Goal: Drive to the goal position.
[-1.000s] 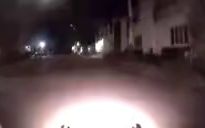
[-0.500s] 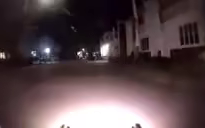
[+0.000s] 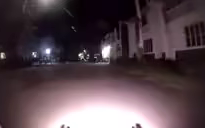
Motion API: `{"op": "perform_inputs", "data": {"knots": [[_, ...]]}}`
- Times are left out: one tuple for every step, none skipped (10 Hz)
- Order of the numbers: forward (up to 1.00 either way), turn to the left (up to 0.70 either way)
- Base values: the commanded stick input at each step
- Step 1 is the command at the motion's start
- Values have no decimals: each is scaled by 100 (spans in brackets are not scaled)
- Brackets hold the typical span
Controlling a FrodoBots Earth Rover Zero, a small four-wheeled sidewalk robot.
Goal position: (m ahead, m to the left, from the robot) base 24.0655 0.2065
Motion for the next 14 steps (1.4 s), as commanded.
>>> {"op": "perform_inputs", "data": {"knots": [[85,34],[85,24],[85,3],[85,0],[85,0],[85,0],[85,0],[85,0],[85,0],[85,0],[85,0],[85,0],[85,0],[85,0]]}}
